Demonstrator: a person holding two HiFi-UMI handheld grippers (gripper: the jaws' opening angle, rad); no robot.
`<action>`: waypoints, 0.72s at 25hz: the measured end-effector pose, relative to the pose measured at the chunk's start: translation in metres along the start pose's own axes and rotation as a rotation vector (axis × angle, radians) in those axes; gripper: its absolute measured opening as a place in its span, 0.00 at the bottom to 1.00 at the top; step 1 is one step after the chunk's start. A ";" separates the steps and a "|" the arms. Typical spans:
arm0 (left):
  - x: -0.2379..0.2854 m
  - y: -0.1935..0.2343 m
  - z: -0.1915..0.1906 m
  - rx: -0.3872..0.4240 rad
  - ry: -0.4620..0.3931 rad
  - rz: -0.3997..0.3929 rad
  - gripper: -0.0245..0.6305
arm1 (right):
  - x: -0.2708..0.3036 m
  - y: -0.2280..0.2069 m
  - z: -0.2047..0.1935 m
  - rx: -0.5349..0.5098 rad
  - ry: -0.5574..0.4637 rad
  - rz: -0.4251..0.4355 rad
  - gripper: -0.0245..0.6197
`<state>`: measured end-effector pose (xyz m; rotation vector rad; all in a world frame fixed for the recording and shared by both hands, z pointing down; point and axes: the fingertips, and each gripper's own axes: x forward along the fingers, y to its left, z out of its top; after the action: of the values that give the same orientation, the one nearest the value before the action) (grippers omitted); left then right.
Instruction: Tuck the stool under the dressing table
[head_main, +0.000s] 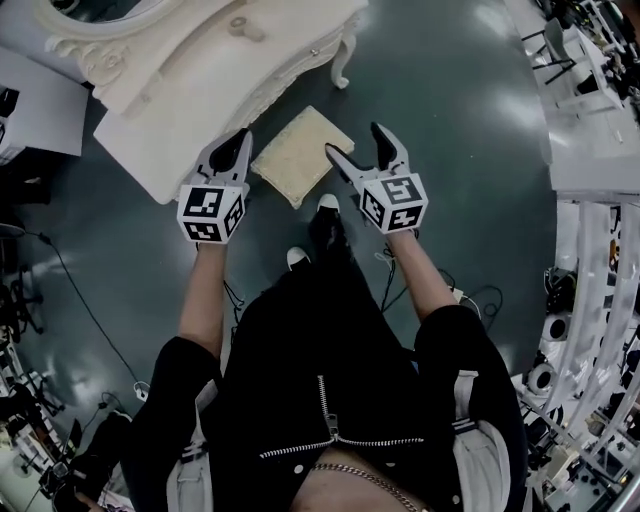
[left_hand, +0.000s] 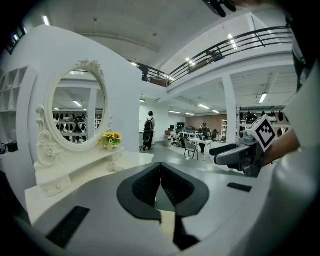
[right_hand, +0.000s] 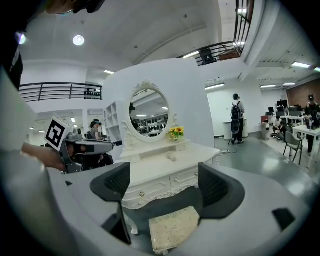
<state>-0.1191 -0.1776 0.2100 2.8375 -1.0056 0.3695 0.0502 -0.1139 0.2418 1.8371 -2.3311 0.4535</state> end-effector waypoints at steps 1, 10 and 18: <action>0.006 -0.001 0.000 0.002 0.004 -0.007 0.07 | 0.002 -0.005 -0.002 0.015 0.002 -0.003 0.68; 0.063 -0.024 -0.036 -0.002 0.097 -0.071 0.07 | 0.021 -0.050 -0.048 0.144 0.054 -0.031 0.68; 0.100 -0.032 -0.093 -0.035 0.176 -0.116 0.07 | 0.048 -0.080 -0.127 0.286 0.112 -0.076 0.70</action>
<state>-0.0416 -0.1958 0.3255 2.7577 -0.8025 0.5711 0.1059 -0.1350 0.3874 1.9524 -2.2085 0.8947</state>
